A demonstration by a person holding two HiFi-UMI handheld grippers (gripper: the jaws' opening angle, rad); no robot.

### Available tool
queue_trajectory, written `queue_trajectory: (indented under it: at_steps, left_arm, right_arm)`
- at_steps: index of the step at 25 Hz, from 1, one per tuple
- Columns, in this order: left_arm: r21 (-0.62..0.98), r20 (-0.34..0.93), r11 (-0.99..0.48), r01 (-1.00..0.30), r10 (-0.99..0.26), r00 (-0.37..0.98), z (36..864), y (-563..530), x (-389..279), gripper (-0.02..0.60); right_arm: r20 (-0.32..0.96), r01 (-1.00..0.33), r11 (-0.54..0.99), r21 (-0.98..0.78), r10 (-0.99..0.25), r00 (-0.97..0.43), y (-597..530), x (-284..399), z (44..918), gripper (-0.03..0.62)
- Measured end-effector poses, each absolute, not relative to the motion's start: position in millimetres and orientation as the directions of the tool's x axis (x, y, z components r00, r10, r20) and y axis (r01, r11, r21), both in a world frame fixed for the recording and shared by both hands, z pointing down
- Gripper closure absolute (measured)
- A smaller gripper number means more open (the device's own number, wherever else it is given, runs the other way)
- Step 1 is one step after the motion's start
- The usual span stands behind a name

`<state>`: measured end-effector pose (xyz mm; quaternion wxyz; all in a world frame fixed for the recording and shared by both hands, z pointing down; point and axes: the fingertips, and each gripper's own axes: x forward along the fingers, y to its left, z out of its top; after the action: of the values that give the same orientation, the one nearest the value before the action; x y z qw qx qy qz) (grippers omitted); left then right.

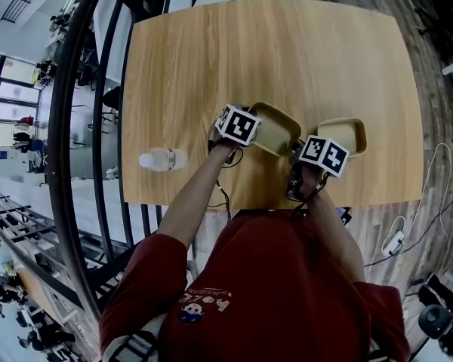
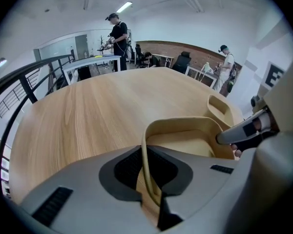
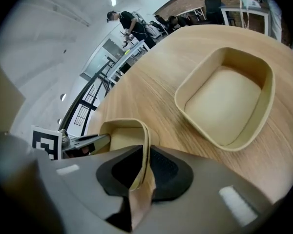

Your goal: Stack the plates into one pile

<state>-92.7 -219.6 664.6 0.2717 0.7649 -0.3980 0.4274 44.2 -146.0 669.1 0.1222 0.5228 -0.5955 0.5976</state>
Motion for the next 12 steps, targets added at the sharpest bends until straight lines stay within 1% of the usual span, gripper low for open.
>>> queue_trajectory:
  at_steps: [6,12]
  left_arm:
    - [0.130,0.815,-0.450,-0.884,-0.459,0.354,653.0,-201.7,-97.1,0.554]
    - [0.105,0.745,-0.400,-0.910,-0.574,0.338,627.8,-184.6,-96.9,0.552]
  right_arm:
    - [0.772,-0.848,-0.146,-0.509,-0.514,-0.374,-146.1,54.2,658.6,0.551]
    - [0.742,-0.886,-0.042,-0.462,-0.566,-0.360,-143.5,58.8,633.8,0.556]
